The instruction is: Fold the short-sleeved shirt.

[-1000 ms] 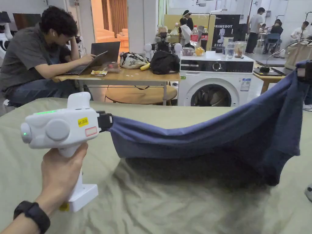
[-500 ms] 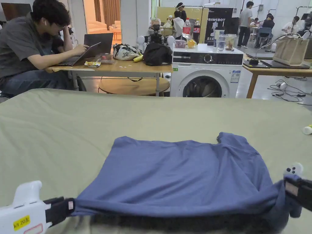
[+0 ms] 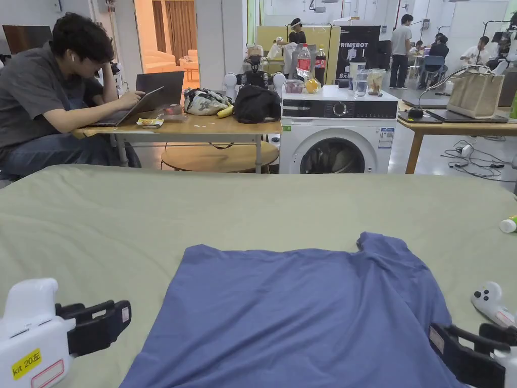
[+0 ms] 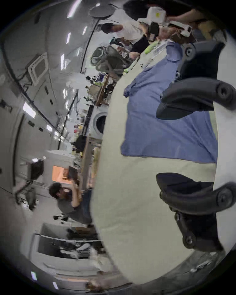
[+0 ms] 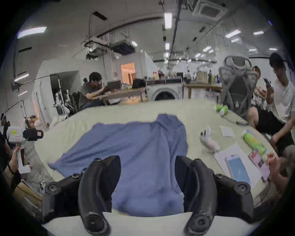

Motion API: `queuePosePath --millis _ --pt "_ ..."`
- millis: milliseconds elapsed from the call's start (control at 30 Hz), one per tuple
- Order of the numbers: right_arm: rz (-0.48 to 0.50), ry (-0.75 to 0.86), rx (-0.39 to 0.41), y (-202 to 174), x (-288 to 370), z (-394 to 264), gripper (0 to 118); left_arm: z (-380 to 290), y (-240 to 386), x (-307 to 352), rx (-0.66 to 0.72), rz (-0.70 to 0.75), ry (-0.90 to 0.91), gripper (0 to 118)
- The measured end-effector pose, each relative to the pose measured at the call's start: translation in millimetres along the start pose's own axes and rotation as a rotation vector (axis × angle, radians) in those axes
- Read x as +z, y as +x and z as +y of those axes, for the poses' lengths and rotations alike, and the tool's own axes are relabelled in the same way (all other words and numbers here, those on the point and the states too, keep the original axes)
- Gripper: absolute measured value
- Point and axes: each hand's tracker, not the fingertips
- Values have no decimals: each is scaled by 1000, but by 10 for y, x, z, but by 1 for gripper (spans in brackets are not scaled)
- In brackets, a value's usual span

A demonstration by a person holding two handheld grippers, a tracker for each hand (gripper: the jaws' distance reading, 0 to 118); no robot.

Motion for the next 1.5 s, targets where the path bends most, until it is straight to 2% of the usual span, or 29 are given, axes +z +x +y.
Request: queuePosePath --millis 100,133,200,233,267,300,333,533,633,733,800,867,900,933,1067,1233,1300,1367,1400,1433,1467,1500 --pt "-34 50 20 -175 -49 118 71 128 311 83 -64 29 95 69" --pt "-31 57 18 -209 -60 134 71 125 373 91 -30 0 62 69" --pt "-22 62 0 -236 -80 135 62 161 488 129 -37 -8 101 68" --pt "-12 58 -6 -240 -84 130 44 169 463 104 -45 -23 112 60" --pt "-15 57 -9 -254 -86 119 25 184 475 108 -56 -36 120 45" --pt "-23 53 -7 -269 -89 101 8 202 489 107 -64 -45 131 25" --pt "-46 47 14 -273 -95 67 0 217 514 94 -77 -36 119 0" --pt "-44 25 44 -257 -80 -50 0 216 631 132 -121 -69 120 0" --pt "-35 23 18 -204 -53 -66 0 249 523 106 -94 -94 91 0" --pt "-33 16 1 -148 -2 -83 0 216 257 -65 -71 -164 -45 0" --pt "-31 8 -9 -105 34 -105 0 118 120 -179 -101 -149 -149 3" --pt "-31 2 -15 -69 60 -126 0 -25 26 -275 -157 -65 -250 44" --pt "-32 -6 -15 -57 55 -126 0 -79 -21 -315 -170 -69 -287 58" --pt "-35 -18 -17 -36 48 -128 0 -157 -67 -369 -173 -70 -330 63" --pt "-41 -44 -20 15 59 -134 0 -509 -201 -600 -109 -103 -511 62" --pt "-69 -64 -16 128 156 -75 0 -810 -245 -821 -96 -60 -619 60" --pt "-91 -77 -6 194 203 -59 0 -880 -254 -890 -72 -69 -641 48" --pt "-112 -105 10 260 262 -50 0 -884 -208 -878 -89 -65 -626 42" --pt "-119 -120 15 290 289 -57 0 -868 -193 -869 -104 -70 -623 32" --pt "-119 -157 18 328 315 -69 0 -846 -180 -844 -114 -74 -619 13" --pt "-107 -216 19 366 325 -85 0 -836 -161 -837 -123 -75 -611 3" --pt "-102 -267 15 395 325 -107 0 -846 -140 -840 -110 -97 -612 2"
